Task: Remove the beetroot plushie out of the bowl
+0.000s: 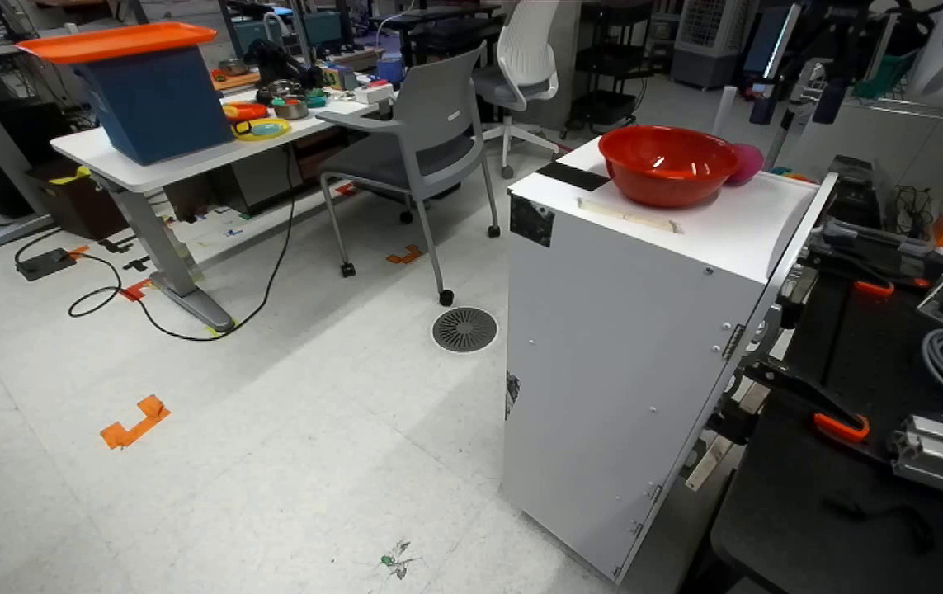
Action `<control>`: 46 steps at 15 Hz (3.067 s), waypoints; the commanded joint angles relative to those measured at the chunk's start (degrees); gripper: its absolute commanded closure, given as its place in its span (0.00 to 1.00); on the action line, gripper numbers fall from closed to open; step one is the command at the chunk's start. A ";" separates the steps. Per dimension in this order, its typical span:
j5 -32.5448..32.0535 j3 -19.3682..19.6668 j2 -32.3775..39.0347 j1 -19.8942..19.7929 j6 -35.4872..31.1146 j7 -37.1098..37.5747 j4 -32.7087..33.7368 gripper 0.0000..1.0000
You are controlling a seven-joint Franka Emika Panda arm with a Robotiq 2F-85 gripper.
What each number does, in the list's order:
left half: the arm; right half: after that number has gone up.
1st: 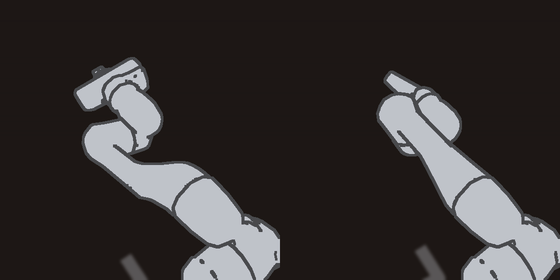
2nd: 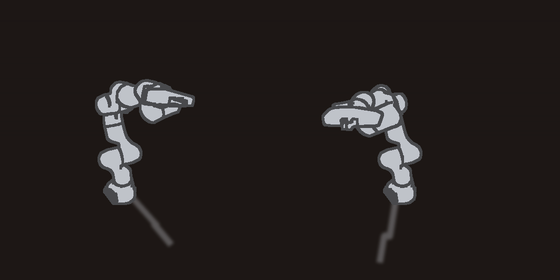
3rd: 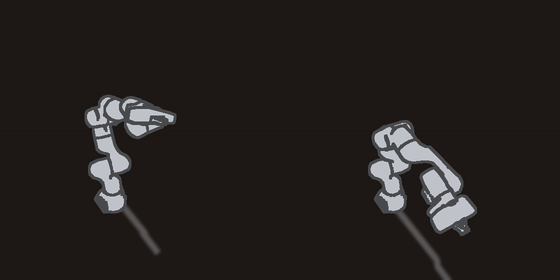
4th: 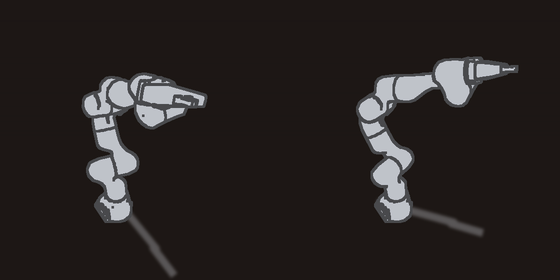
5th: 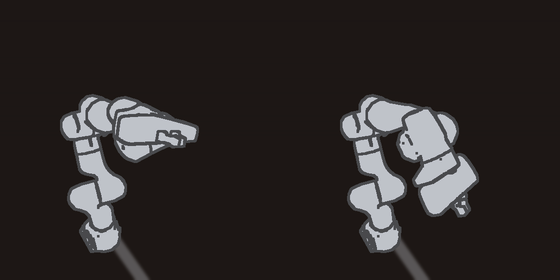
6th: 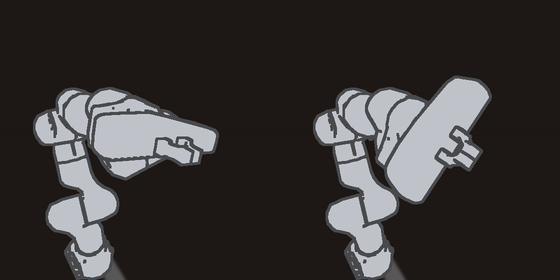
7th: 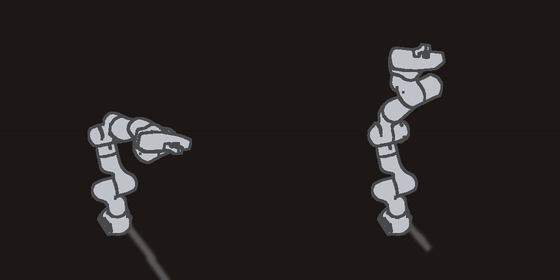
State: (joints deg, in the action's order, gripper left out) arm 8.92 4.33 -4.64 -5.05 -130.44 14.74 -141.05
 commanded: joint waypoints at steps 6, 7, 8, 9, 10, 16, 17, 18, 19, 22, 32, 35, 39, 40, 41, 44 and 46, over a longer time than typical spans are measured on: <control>-1.06 -2.13 -10.04 0.69 10.09 1.43 -2.09 0.00; -0.89 -2.44 -11.29 0.76 11.65 1.59 -2.31 0.00; -0.52 -2.69 -12.50 0.88 13.72 1.57 -2.35 0.00; -0.41 -2.99 -14.02 1.05 16.12 1.53 -2.42 0.00; -0.25 -3.26 -15.23 1.15 17.89 1.95 -2.42 0.00; -2.82 -6.97 -20.88 1.68 23.75 5.66 -1.99 0.00; -3.49 -7.81 -21.35 1.78 23.53 5.97 -2.03 0.00; -4.12 -8.46 -21.71 1.91 23.38 5.96 -2.09 0.00; -4.65 -8.98 -22.10 2.16 23.06 5.43 -2.21 0.00; -3.89 -8.63 -20.75 2.02 22.64 4.68 -1.68 0.00; -4.18 -8.72 -20.79 2.04 22.64 4.68 -1.78 0.00; -4.18 -8.72 -20.79 2.04 22.64 4.68 -1.78 0.00; -4.18 -8.72 -20.79 2.04 22.64 4.68 -1.78 0.00; -4.18 -8.72 -20.79 2.04 22.64 4.68 -1.78 0.00; -4.18 -8.72 -20.79 2.04 22.64 4.68 -1.78 0.00; -4.18 -8.72 -20.79 2.04 22.64 4.68 -1.78 0.00; -4.18 -8.72 -20.79 2.04 22.64 4.68 -1.78 0.00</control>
State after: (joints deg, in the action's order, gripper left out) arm 4.91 -4.81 -25.47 -3.45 -107.86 19.27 -142.90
